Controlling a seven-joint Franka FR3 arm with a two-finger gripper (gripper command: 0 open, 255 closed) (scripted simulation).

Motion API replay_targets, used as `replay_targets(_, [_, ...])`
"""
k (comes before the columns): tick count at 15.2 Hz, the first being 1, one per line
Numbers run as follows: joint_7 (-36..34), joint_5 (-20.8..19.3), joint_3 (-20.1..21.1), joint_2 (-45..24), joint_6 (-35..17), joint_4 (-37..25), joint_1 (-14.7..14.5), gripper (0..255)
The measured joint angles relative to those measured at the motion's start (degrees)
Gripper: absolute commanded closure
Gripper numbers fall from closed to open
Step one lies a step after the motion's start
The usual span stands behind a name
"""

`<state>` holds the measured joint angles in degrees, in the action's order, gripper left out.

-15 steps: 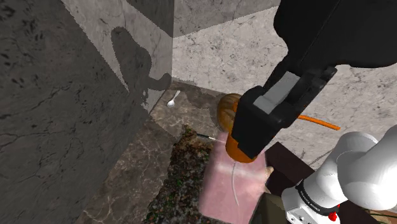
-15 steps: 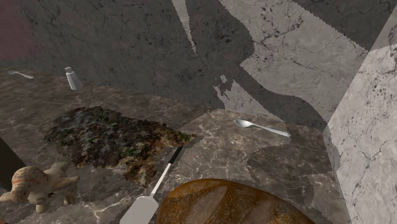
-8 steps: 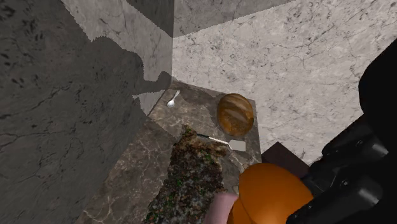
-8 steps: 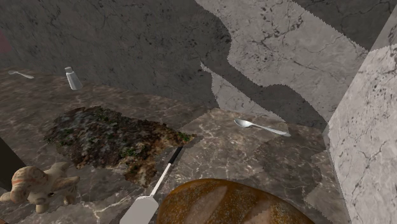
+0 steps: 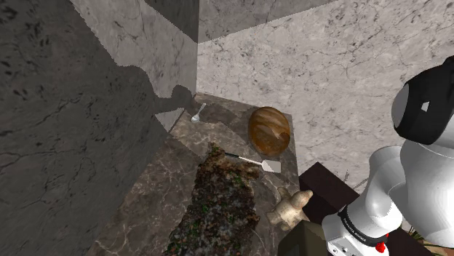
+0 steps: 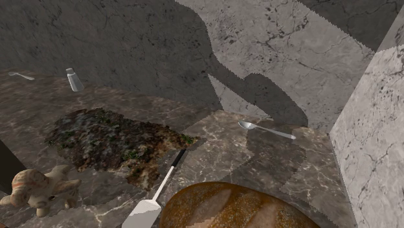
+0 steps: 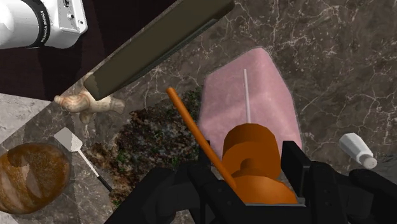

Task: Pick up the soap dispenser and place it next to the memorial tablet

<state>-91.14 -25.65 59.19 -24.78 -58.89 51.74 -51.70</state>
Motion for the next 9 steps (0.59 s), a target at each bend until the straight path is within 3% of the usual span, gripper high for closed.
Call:
replay_targets(3, [-0.9,1.5,0.7,1.2,-3.1,4.6,2.2,255])
replay_targets(9, [-0.3,6.0,2.5,5.6,-10.9,16.2,9.8,255])
